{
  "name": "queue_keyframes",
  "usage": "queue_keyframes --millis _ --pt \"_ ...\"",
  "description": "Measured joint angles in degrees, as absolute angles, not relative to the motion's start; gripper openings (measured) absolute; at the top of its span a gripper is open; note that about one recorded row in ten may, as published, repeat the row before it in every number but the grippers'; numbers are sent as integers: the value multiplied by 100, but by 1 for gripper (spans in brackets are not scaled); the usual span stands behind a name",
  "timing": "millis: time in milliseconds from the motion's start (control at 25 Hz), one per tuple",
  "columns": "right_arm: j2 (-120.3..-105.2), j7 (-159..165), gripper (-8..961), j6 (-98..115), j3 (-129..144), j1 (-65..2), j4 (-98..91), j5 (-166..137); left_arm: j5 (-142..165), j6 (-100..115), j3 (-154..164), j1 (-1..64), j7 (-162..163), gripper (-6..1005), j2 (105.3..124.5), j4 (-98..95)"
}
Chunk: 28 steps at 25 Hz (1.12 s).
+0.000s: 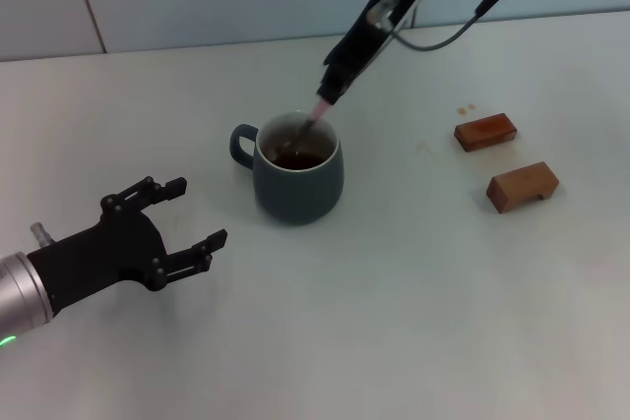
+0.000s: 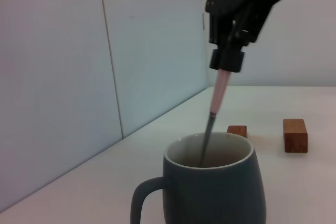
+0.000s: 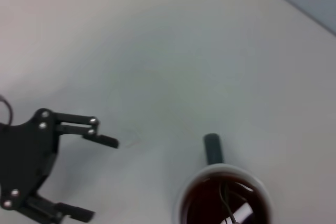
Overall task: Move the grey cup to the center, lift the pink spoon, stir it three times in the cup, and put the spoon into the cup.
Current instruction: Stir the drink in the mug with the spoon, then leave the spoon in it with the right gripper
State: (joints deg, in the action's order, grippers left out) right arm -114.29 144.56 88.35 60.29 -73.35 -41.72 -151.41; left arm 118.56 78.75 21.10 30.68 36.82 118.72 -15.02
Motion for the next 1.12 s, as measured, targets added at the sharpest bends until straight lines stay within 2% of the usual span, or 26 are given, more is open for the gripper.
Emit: queue_keyframes --millis 160,320,480,600,760,1120 --pt "-11294 14478 113 8956 6028 -7305 -4170 -15218 11856 7875 2120 3065 3682 834 11874 -1503" --pt "-11275 14514 113 9379 6029 -7309 -4206 -15403 11856 7875 2168 3052 3682 834 11874 -1500" --pt "-11385 14498 114 9549 6029 -7359 -4217 -15407 11856 7871 2172 3049 3682 834 11874 -1495" --pt "-11532 14464 114 9386 6030 -7434 -4208 -15388 11856 7869 2178 3052 3682 834 11874 -1494" --pt "-11597 14436 113 8931 6029 -7543 -4035 -15403 11856 7863 2188 3055 3682 833 11874 -1494" --pt "-11429 14479 113 8929 6000 -7600 -3885 -15709 11856 7857 2189 3067 3682 832 11874 -1494"
